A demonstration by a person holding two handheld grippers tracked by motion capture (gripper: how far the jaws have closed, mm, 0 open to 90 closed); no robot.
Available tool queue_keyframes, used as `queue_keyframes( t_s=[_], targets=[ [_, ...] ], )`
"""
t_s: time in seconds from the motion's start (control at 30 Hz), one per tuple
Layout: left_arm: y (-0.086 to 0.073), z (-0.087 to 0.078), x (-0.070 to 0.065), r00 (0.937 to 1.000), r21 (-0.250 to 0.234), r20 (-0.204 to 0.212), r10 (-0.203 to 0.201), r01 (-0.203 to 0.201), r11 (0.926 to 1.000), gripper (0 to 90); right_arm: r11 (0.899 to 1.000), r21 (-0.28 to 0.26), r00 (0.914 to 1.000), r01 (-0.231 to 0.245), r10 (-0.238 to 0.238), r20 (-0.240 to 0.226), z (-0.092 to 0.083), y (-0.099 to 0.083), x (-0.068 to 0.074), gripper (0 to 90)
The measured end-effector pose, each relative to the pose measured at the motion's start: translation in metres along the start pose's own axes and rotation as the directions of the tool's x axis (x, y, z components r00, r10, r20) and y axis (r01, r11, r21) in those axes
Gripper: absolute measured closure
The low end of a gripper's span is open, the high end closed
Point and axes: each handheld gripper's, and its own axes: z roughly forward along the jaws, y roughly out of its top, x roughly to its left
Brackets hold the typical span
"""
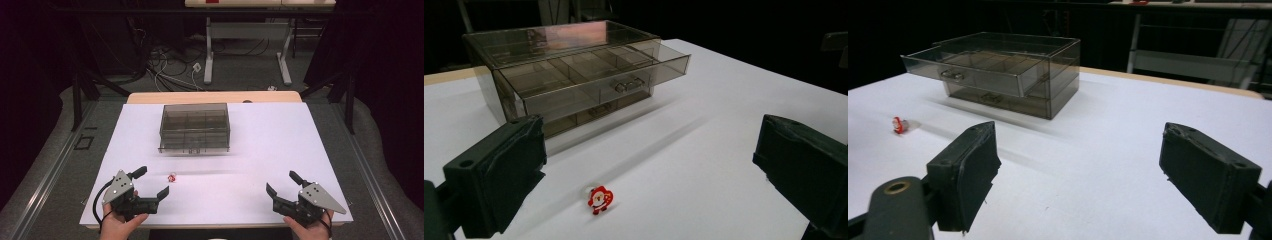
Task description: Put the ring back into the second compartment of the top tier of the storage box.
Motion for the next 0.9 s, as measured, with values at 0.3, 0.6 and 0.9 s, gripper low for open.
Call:
queue_keyframes(
  t_s=[0.3, 0.6, 0.9],
  targets=[
    [-0.002, 0.001, 0.003, 0.9992, 0.004, 0.001, -0.039, 0.039, 0.9992, 0.5, 0.999, 0.000, 0.9989, 0.045, -0.045, 0.009, 0.000, -0.004, -0.008, 15.0],
    [-0.003, 0.001, 0.009, 0.9971, 0.003, -0.030, -0.070, 0.070, 0.9976, 0.5, 0.999, -0.006, 0.9984, 0.053, -0.053, 0.021, -0.003, -0.004, -0.010, 15.0],
    [0.001, 0.008, 0.014, 0.9969, 0.024, -0.059, -0.052, 0.053, 0.9983, 1.1, 0.999, 0.005, 0.9988, 0.045, -0.045, 0.016, -0.002, -0.005, -0.012, 15.0]
  ],
)
